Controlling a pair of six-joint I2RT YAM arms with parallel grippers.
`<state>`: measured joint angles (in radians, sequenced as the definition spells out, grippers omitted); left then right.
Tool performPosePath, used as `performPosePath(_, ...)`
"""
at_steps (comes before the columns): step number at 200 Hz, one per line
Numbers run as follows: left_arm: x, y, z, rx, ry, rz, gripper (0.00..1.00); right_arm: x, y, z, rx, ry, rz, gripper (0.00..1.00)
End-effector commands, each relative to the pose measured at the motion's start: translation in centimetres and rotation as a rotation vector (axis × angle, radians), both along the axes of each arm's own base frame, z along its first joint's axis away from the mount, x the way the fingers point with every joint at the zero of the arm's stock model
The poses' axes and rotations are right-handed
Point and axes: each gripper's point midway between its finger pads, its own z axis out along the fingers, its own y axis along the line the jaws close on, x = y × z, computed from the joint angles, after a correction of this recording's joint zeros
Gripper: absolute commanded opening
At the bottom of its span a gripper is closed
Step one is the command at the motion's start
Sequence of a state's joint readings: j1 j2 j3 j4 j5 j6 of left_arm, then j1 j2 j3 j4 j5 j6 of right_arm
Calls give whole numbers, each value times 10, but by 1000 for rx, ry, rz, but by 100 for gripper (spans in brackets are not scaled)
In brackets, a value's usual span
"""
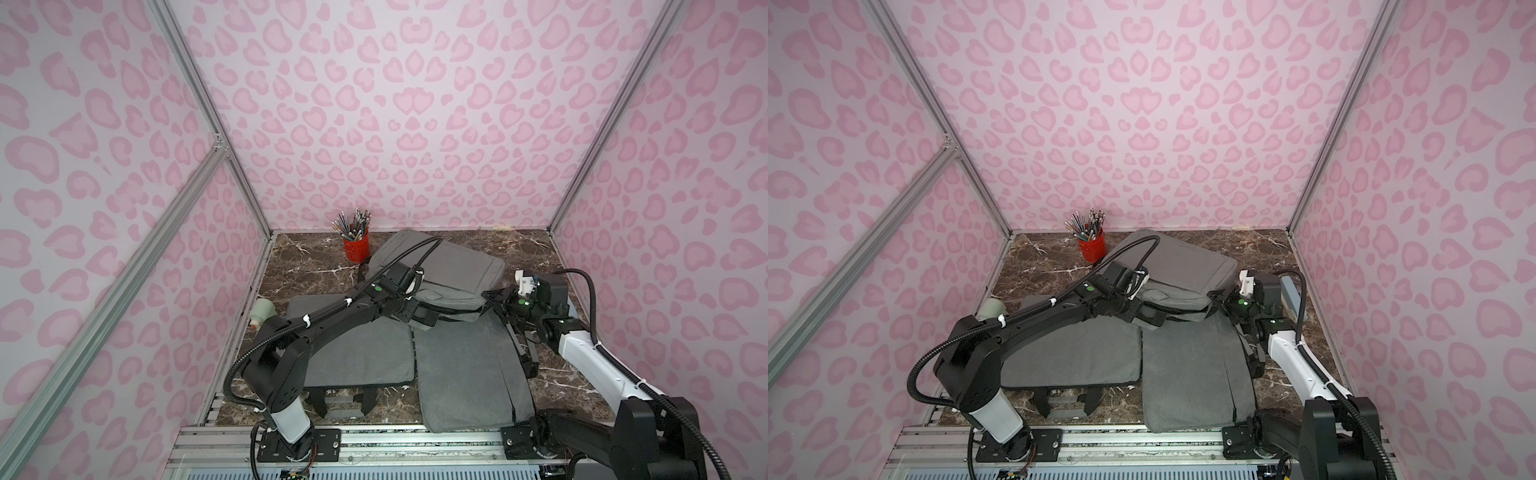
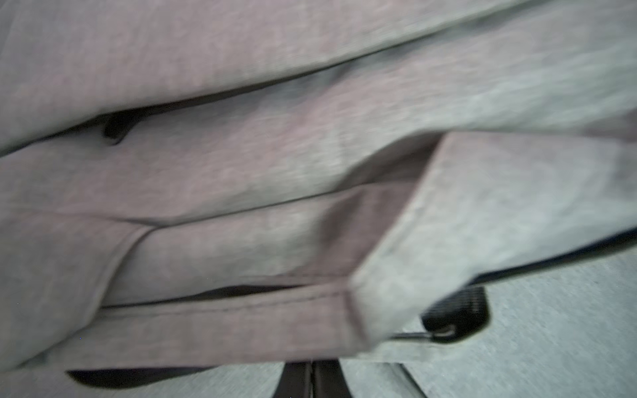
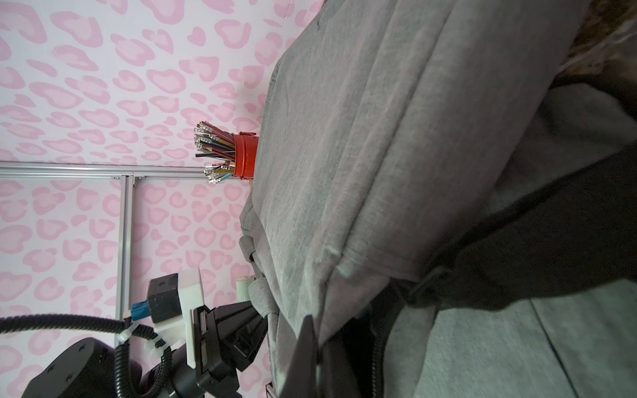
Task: Open the zippered laptop bag and take out the laptop
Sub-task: Unzip the zipper on the zippered laptop bag.
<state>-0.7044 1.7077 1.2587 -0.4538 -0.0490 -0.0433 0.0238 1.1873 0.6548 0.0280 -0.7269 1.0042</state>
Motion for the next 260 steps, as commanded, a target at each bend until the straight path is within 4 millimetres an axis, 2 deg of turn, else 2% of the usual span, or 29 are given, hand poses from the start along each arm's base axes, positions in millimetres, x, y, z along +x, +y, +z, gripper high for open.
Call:
performPosePath(1, 10, 20, -2, 36, -16, 41, 2, 6, -7, 14, -32, -74, 3, 0)
performPosePath(88, 67, 74, -2, 54, -46, 164, 2, 3, -49, 4, -232, -52, 34, 0)
performPosePath(154, 109, 98, -7, 82, -64, 237, 2, 1, -76, -3, -341, -34, 43, 0)
performPosePath(182, 116, 109, -21, 139, -43, 253, 2, -1, -84, -7, -365, -24, 43, 0)
performPosePath(188, 124, 107, -14, 137, -61, 255, 2, -1, -85, -7, -367, -25, 43, 0)
performPosePath(224, 135, 110, -28, 193, -54, 255, 2, 0, -90, -8, -378, -25, 44, 0)
performPosePath(260, 140, 93, -33, 131, -33, 214, 2, 2, -89, -10, -371, -34, 59, 0)
